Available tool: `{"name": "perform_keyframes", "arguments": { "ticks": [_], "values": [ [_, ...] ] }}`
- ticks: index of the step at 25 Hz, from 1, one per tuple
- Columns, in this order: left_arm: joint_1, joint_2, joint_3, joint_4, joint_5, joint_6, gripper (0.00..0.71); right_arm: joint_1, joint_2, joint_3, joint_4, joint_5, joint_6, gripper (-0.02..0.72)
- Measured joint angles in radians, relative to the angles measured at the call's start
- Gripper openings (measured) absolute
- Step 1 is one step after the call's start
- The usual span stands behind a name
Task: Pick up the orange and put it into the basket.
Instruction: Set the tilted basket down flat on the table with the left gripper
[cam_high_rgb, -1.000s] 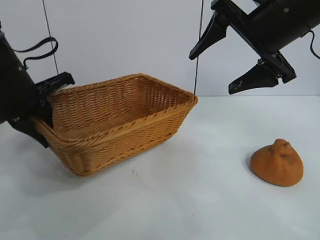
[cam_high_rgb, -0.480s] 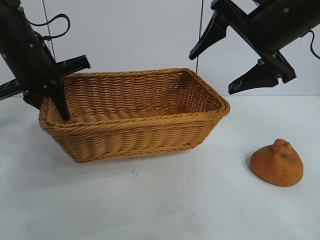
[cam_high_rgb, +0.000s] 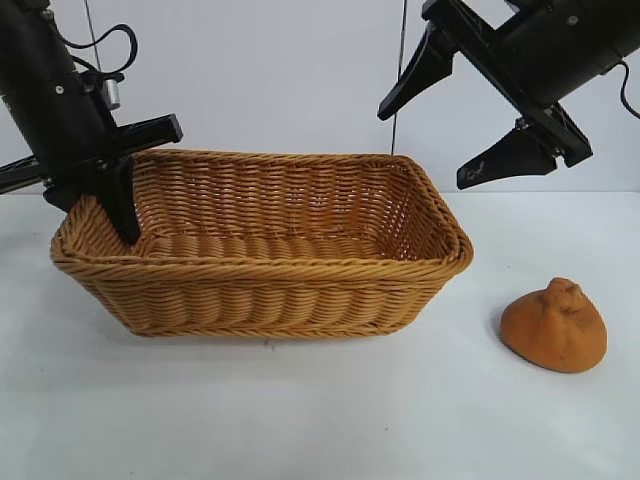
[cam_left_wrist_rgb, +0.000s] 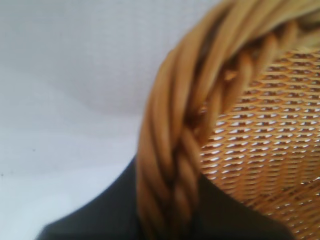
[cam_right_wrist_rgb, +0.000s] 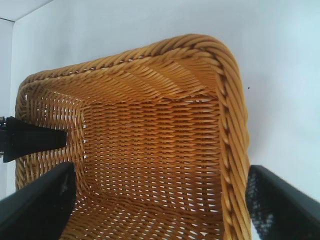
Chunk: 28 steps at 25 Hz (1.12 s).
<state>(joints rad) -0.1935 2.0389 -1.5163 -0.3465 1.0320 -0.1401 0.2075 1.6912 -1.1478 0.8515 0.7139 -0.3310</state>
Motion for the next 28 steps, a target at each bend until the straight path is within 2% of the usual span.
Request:
{"name": "perform_keyframes", "arguments": {
  "ticks": [8, 15, 17, 22, 23, 25, 28],
  "values": [
    [0.000, 0.133, -0.004, -0.053, -0.032, 0.076, 0.084, 0.000, 0.000, 0.000, 0.000, 0.004, 0.000, 0.631],
    [0.000, 0.141, -0.004, -0.062, -0.039, 0.086, 0.090, 0.000, 0.000, 0.000, 0.000, 0.007, 0.000, 0.631],
    [0.000, 0.141, -0.004, -0.067, -0.039, 0.087, 0.140, 0.000, 0.000, 0.000, 0.000, 0.008, 0.000, 0.631],
    [0.000, 0.126, -0.004, -0.077, -0.039, 0.087, 0.485, 0.000, 0.000, 0.000, 0.000, 0.011, 0.000, 0.631],
    [0.000, 0.119, -0.004, -0.077, -0.038, 0.087, 0.529, 0.000, 0.000, 0.000, 0.000, 0.011, 0.000, 0.631],
    [0.000, 0.095, -0.010, -0.070, -0.028, 0.087, 0.570, 0.000, 0.000, 0.000, 0.000, 0.011, 0.000, 0.631],
    [0.000, 0.040, -0.029, -0.035, 0.006, 0.087, 0.591, 0.000, 0.000, 0.000, 0.000, 0.012, 0.000, 0.631]
  ]
}}
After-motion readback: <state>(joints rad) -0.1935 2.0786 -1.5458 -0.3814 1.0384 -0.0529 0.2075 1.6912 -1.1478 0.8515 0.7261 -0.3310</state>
